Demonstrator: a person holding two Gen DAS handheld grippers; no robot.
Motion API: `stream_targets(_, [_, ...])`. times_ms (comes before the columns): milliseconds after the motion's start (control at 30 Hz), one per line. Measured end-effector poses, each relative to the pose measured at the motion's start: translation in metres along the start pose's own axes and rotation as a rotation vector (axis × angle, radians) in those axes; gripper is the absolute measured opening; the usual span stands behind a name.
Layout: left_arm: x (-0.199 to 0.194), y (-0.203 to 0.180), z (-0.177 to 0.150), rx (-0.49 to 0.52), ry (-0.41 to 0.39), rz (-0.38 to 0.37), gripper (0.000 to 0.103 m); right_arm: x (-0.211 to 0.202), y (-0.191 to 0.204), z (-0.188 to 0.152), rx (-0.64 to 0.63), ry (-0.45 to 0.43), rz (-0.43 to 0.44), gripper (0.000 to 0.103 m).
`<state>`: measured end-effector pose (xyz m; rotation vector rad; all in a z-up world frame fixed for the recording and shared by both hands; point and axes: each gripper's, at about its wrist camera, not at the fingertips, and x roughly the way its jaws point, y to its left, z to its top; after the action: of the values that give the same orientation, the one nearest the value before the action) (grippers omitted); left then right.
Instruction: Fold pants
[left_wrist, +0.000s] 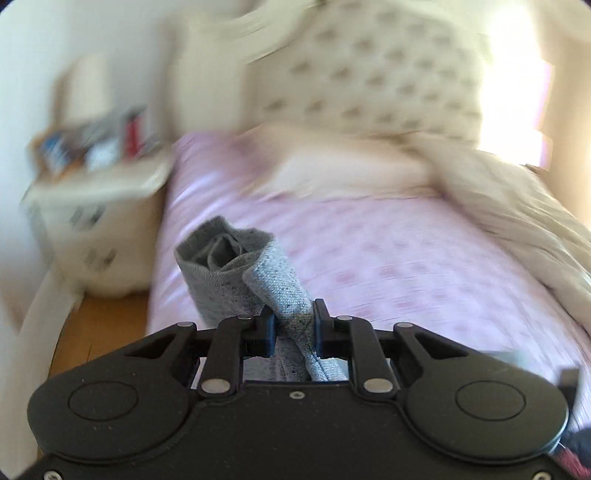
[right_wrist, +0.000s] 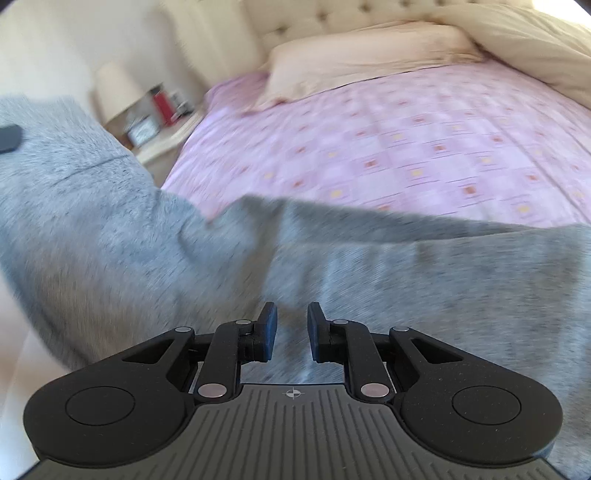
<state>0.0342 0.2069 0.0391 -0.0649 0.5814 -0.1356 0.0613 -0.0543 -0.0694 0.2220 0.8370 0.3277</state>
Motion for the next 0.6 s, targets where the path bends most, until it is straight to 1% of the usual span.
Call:
stream_targets(67, [-0.004, -0.038, 0.001, 0.09, -0.014, -0.06, 0.024, -0.006, -0.01, 0.004, 0.047, -0.025, -0.028, 0.018])
stream_targets(133, [0.002, -0.072, -0.002, 0.131, 0.013, -0.134, 0.025, -0.012, -0.022, 0.006, 0.089, -0.049, -0.074, 0.018])
stream_targets(200, [0.017, -0.099, -0.007, 0.134, 0.076, -0.207, 0.026, -0.018, -0.032, 0.007, 0.117, -0.058, -0.142, 0.018])
stream_targets(267, [0.039, -0.117, -0.015, 0.126, 0.152, -0.275, 0.032, -0.023, -0.045, 0.007, 0.159, -0.065, -0.21, 0.018])
stream_targets(300, [0.049, -0.125, -0.019, 0.115, 0.188, -0.306, 0.032, -0.024, -0.053, 0.007, 0.187, -0.06, -0.239, 0.018])
stream_targets(367, [0.063, -0.135, -0.026, 0.084, 0.252, -0.369, 0.031, -0.025, -0.07, 0.005, 0.27, -0.043, -0.28, 0.018])
stream_targets(400, [0.066, -0.139, -0.028, 0.067, 0.27, -0.393, 0.031, -0.025, -0.078, 0.004, 0.316, -0.04, -0.277, 0.018])
stream_targets(433, [0.064, -0.143, -0.028, 0.062, 0.278, -0.41, 0.031, -0.026, -0.083, 0.003, 0.359, -0.044, -0.254, 0.018])
stream_targets(500, [0.059, -0.143, -0.025, 0.057, 0.26, -0.417, 0.031, -0.029, -0.088, 0.002, 0.41, -0.073, -0.217, 0.018])
stream_targets(533, [0.056, -0.136, -0.022, 0.055, 0.248, -0.412, 0.032, -0.031, -0.089, 0.002, 0.417, -0.088, -0.215, 0.018])
stream_targets(600, [0.057, -0.125, -0.01, 0.03, 0.234, -0.375, 0.033, -0.038, -0.092, 0.001, 0.431, -0.129, -0.227, 0.018])
